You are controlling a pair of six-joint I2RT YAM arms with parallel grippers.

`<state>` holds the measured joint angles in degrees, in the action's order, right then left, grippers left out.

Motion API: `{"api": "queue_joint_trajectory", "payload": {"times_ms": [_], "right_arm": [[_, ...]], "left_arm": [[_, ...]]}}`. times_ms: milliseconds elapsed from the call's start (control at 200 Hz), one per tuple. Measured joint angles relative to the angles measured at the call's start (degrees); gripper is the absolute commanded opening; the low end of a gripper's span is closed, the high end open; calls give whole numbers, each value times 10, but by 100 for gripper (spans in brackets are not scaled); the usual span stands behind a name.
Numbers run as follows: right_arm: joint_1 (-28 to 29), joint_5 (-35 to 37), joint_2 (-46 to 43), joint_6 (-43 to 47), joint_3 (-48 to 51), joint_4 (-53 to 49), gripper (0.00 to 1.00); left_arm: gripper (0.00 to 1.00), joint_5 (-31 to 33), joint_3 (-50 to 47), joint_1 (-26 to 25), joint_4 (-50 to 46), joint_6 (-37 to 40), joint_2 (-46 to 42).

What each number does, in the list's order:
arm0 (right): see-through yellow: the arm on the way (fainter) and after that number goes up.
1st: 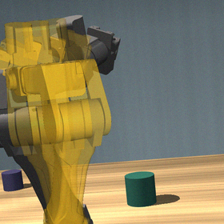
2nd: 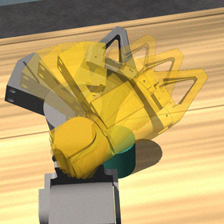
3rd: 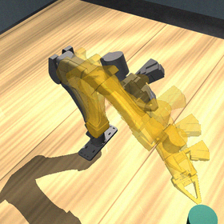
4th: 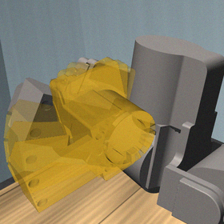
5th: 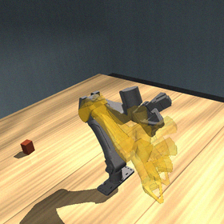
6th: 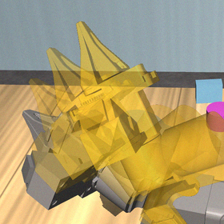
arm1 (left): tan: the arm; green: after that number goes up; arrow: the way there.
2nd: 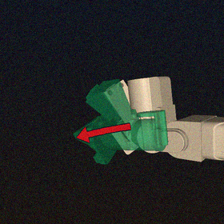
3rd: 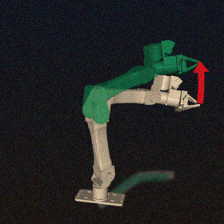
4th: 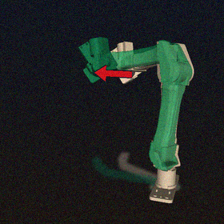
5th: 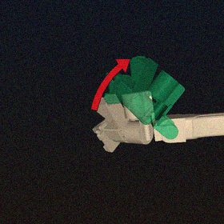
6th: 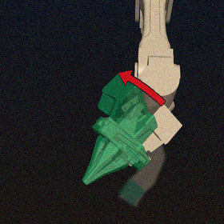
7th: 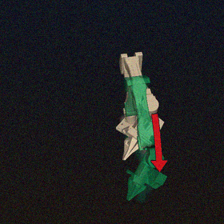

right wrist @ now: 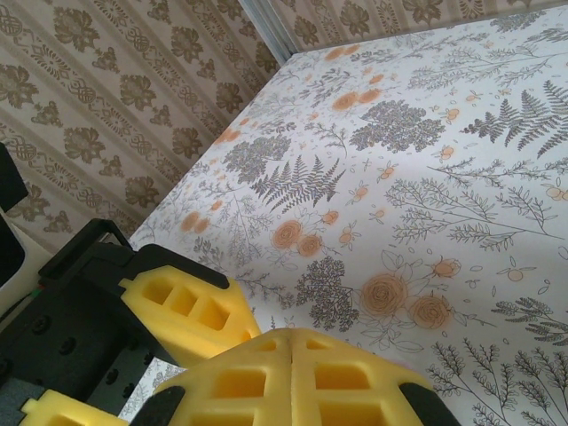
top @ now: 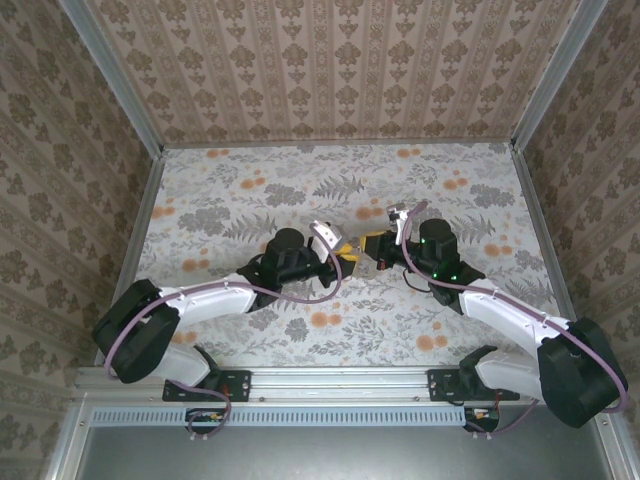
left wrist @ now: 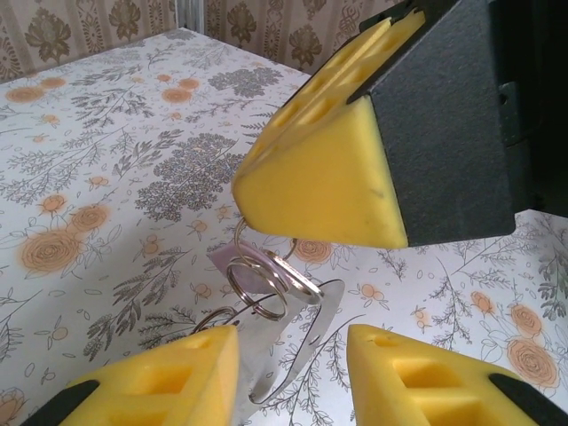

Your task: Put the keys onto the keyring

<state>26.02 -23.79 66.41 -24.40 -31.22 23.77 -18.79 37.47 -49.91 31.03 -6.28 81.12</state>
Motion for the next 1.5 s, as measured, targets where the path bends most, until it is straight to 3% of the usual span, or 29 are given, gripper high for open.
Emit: {"api": "queue_joint_trajectory", "payload": {"times_ms": [1500], "right_arm": [[0, 0, 0, -7, 2, 1, 0]], "left_arm": [[35, 19, 15, -11, -6, 6, 36]]}}
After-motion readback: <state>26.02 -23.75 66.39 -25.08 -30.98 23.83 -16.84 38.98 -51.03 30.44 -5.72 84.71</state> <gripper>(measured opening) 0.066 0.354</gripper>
